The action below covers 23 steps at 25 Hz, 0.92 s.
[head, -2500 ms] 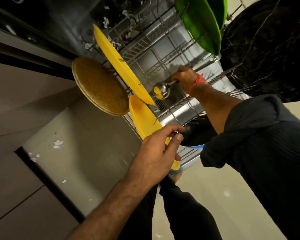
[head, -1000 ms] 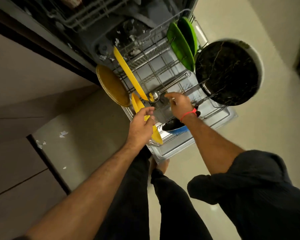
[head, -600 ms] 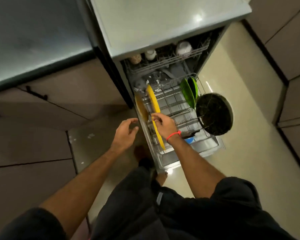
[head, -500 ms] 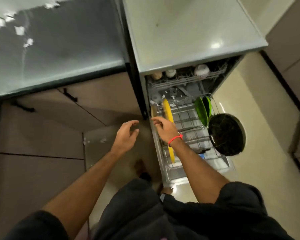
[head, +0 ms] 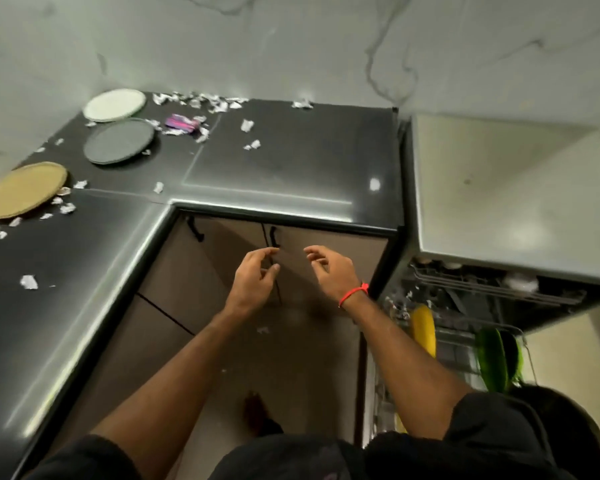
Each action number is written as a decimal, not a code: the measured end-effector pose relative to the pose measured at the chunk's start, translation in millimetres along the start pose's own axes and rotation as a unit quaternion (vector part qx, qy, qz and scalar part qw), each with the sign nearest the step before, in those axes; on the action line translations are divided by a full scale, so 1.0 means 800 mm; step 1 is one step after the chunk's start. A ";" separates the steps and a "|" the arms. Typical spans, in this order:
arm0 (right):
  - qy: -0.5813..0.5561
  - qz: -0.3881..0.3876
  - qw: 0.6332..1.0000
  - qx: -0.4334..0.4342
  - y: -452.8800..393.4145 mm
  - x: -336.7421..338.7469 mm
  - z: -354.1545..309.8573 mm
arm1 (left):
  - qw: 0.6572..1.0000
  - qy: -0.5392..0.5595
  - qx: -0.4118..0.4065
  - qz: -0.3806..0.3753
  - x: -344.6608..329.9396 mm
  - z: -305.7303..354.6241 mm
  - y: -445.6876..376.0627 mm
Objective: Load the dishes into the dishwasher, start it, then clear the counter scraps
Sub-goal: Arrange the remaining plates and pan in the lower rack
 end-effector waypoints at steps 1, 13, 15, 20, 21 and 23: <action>-0.003 0.003 1.000 0.007 -0.025 -0.015 -0.024 | 1.000 0.002 -0.001 0.015 0.030 -0.007 -0.015; -0.061 -0.014 0.996 0.064 -0.240 -0.162 -0.263 | 0.987 0.016 0.040 0.157 0.319 -0.106 -0.132; -0.077 -0.030 0.995 0.062 -0.268 -0.182 -0.278 | 0.982 0.021 0.060 0.178 0.341 -0.122 -0.144; -0.235 -0.119 0.964 -0.043 -0.363 -0.262 -0.313 | 0.970 0.036 0.096 0.220 0.386 -0.147 -0.186; -0.271 -0.138 0.950 -0.069 -0.388 -0.281 -0.323 | 0.966 0.038 0.104 0.233 0.398 -0.153 -0.200; -0.320 -0.178 0.923 -0.119 -0.439 -0.318 -0.347 | 0.954 0.047 0.138 0.260 0.419 -0.168 -0.226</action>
Point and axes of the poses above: each hand's wrist, its own y-axis away from the middle knuckle, its own x-axis out of the back of the hand, z = x × y, the point moved 5 cm from there along -y, towards the middle knuckle, and after that the axes turned 13 degrees about y, right-handed, at the moved point
